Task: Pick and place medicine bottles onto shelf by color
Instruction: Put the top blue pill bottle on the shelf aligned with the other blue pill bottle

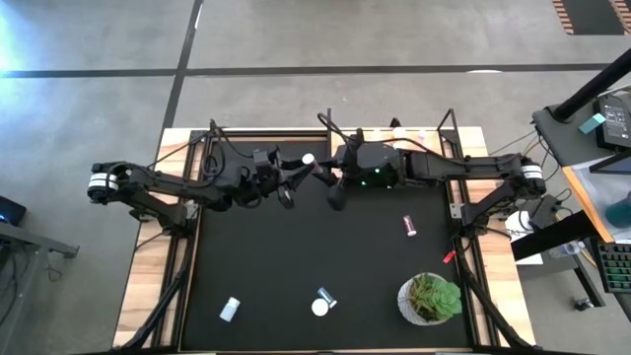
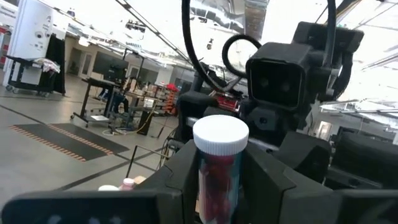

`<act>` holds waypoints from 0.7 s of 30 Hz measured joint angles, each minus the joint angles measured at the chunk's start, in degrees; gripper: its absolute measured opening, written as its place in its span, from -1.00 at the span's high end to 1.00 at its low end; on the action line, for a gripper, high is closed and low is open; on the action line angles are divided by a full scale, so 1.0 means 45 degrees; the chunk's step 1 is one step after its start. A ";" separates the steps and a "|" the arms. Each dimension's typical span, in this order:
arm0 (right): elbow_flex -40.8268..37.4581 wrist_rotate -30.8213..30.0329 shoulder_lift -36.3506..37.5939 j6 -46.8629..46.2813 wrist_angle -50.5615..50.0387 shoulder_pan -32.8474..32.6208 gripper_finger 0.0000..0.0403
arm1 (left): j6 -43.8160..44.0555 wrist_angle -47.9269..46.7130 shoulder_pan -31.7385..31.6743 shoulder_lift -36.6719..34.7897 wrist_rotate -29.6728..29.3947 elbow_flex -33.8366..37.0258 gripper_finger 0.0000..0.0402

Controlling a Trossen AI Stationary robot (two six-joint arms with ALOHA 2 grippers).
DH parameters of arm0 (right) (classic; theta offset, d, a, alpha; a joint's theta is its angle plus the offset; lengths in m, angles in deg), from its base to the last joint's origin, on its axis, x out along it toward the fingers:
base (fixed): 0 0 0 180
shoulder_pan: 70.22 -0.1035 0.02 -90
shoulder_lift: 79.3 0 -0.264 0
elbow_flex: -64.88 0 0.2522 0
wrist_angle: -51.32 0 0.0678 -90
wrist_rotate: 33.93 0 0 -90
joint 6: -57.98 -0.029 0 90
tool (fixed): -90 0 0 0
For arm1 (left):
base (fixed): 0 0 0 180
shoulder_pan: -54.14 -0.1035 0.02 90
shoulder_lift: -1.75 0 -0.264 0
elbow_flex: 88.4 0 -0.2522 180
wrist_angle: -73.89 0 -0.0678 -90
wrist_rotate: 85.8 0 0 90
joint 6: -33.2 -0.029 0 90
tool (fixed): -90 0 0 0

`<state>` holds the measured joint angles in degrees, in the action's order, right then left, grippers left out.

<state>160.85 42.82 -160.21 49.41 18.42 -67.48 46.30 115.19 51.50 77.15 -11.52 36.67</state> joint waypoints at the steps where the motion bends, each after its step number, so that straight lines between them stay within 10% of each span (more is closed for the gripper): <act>1: 0.0239 -0.0004 0.0000 0.0051 -0.0548 0.0000 0.15 | 0.0000 -0.0021 0.0005 0.0000 0.0000 0.0000 0.59; 9: 0.2519 0.0654 0.0033 -0.0582 -0.6164 -0.0021 -0.07 | 0.0413 -0.2220 0.0015 -0.0034 0.1356 -0.0022 0.59; 21: 0.2456 0.4949 -0.0290 0.4675 -0.5868 -0.0728 0.02 | 0.0873 -0.4459 0.0000 -0.0024 0.9028 -0.0033 0.59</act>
<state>171.90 65.09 -161.51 70.45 -7.98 -70.76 50.23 95.12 51.50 77.04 29.10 36.52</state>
